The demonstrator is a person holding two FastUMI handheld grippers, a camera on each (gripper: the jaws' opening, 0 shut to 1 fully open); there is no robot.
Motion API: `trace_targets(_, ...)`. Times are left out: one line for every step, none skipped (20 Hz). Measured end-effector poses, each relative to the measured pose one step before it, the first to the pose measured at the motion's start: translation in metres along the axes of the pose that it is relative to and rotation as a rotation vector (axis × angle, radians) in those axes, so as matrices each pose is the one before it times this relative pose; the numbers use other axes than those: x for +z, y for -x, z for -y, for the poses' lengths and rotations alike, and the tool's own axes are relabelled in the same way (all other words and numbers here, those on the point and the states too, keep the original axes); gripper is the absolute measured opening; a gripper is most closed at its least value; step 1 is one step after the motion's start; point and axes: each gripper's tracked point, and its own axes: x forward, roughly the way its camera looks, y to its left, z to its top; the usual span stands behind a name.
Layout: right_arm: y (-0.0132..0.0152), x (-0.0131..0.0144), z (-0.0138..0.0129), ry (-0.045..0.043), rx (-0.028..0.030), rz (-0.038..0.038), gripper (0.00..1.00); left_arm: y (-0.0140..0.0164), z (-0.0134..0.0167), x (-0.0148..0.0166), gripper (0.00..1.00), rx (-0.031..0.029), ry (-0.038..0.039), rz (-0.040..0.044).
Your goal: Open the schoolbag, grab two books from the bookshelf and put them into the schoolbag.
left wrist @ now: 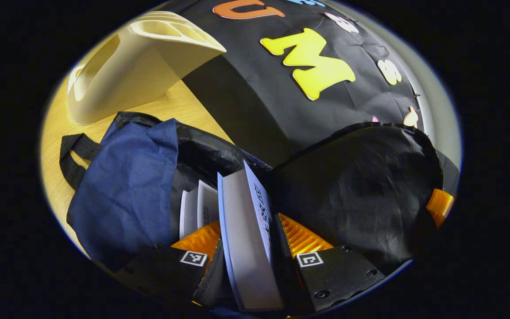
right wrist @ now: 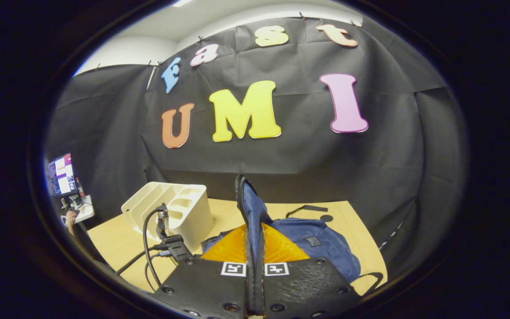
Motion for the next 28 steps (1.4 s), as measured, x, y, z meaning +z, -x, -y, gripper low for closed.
trace_targets(-0.00017, -0.00047, 0.00336, 0.00990, -0.01869, -0.00111, 0.01, 0.00113, -0.00206, -0.00144, 0.60, 0.00618, -0.01859, -0.01433)
trace_targets(-0.00001, -0.00108, 0.00146, 0.00672, -0.01431, -0.00129, 0.00, 0.00153, -0.00322, -0.00021, 0.64, 0.00872, -0.02459, -0.01489)
trace_targets(0.00024, -0.00106, 0.00062, -0.00256, -0.00909, -0.00318, 0.01, -0.00025, -0.00066, 0.00201, 0.65, 0.00336, -0.02299, -0.01405)
trace_targets(0.00078, -0.00201, -0.00091, -0.00192, -0.00648, -0.00315, 0.01, 0.00155, -0.00160, 0.00187, 0.67, 0.00586, -0.03276, -0.01393)
trace_targets(0.00101, -0.00161, 0.00055, 0.00252, -0.00905, -0.00513, 0.01, -0.00092, -0.00247, -0.00161, 0.70, 0.00611, -0.03356, -0.01688)
trace_targets(0.00048, -0.00184, 0.00050, 0.00414, -0.01058, -0.00505, 0.01, 0.00221, -0.00044, 0.00235, 0.73, 0.01152, -0.01860, -0.00821)
trace_targets(0.00041, -0.00229, -0.00027, 0.00121, -0.00816, -0.00802, 0.01, 0.00065, -0.00019, 0.00164, 0.75, 0.00325, -0.00535, -0.00730)
trace_targets(0.00085, -0.00287, -0.00119, -0.00236, -0.00474, -0.00873, 0.01, 0.00291, -0.00200, 0.00100, 0.77, 0.00615, -0.00839, -0.00613)
trace_targets(0.00039, -0.00235, -0.00045, -0.00524, -0.00706, -0.01072, 0.01, 0.00153, -0.00220, 0.00000, 0.77, 0.00781, -0.01151, -0.00379)
trace_targets(-0.00104, -0.00430, 0.00036, 0.00059, -0.01190, -0.01373, 0.01, 0.00484, -0.00193, -0.00011, 0.77, 0.00516, -0.01451, -0.00717)
trace_targets(-0.00061, -0.00386, 0.00229, 0.00293, -0.01582, -0.01102, 0.01, 0.00443, -0.00463, -0.00055, 0.78, 0.01741, -0.01733, -0.00009)
trace_targets(-0.00135, -0.00474, 0.00017, -0.00256, -0.01041, -0.01540, 0.01, 0.00764, -0.01069, -0.00048, 0.80, 0.04108, -0.01906, -0.00632)
trace_targets(-0.00143, -0.00707, -0.00139, -0.00515, -0.00609, -0.02122, 0.01, 0.00520, -0.00545, 0.00032, 0.81, 0.02561, -0.02095, -0.00574)
trace_targets(-0.00096, -0.00493, -0.00050, -0.00451, -0.00509, -0.01922, 0.02, 0.00778, 0.00181, 0.00199, 0.81, -0.00688, -0.00845, 0.00074)
trace_targets(0.00142, -0.00298, -0.00048, -0.00174, -0.00662, -0.00978, 0.02, 0.00673, 0.00155, 0.00159, 0.81, -0.00774, -0.00599, 0.00445)
trace_targets(0.00097, -0.00297, -0.00024, 0.00070, -0.00671, -0.00466, 0.04, 0.00745, -0.00066, 0.00287, 0.81, -0.00319, -0.00772, 0.00784)
trace_targets(0.00115, -0.00163, -0.00153, 0.00356, -0.00504, -0.00063, 0.08, 0.00646, -0.00227, 0.00289, 0.81, 0.00178, -0.00834, 0.01038)
trace_targets(0.00302, -0.00216, -0.00235, 0.00488, -0.00721, -0.00090, 0.05, 0.00563, -0.00506, 0.00158, 0.81, 0.00730, -0.00784, 0.00385)
trace_targets(0.00193, -0.00218, -0.00142, 0.00669, -0.00829, -0.00063, 0.08, 0.00700, -0.00395, 0.00007, 0.81, 0.00608, -0.00371, 0.00097)
trace_targets(0.00252, -0.00318, -0.00117, 0.00292, -0.00756, -0.00489, 0.08, 0.00734, -0.00694, 0.00027, 0.81, 0.01061, -0.00518, 0.00027)
trace_targets(0.00395, -0.00070, -0.00089, 0.00217, -0.00918, 0.00473, 0.08, 0.00587, -0.00810, -0.00039, 0.81, 0.01597, -0.00465, 0.00081)
trace_targets(0.00166, -0.00085, -0.00279, 0.00497, -0.00617, 0.00206, 0.12, 0.00815, -0.00800, 0.00034, 0.81, 0.01204, -0.00428, -0.00032)
trace_targets(0.00497, -0.00155, -0.00184, 0.00808, -0.00940, 0.00045, 0.14, 0.00828, -0.00676, 0.00094, 0.81, 0.01110, -0.00227, 0.00068)
trace_targets(0.00262, -0.00201, -0.00151, 0.01257, -0.01289, 0.00445, 0.14, 0.00835, -0.00892, 0.00159, 0.81, 0.01042, 0.00283, 0.00306)
trace_targets(0.00439, -0.00103, -0.00425, 0.01219, 0.00103, 0.00790, 0.18, 0.00769, -0.00772, 0.00196, 0.81, 0.00615, 0.00220, 0.00567)
trace_targets(0.00731, -0.00025, -0.00551, 0.00629, 0.00143, 0.00815, 0.19, 0.00967, -0.00825, 0.00276, 0.81, 0.01196, 0.00097, 0.00530)
trace_targets(0.00551, -0.00143, -0.00343, 0.00234, 0.00080, 0.00803, 0.19, 0.00954, -0.00741, 0.00178, 0.81, 0.00750, -0.00002, 0.01030)
trace_targets(0.00607, -0.00143, -0.00346, 0.00071, 0.00311, 0.00811, 0.19, 0.00977, -0.00732, 0.00284, 0.81, 0.00685, -0.00443, 0.01535)
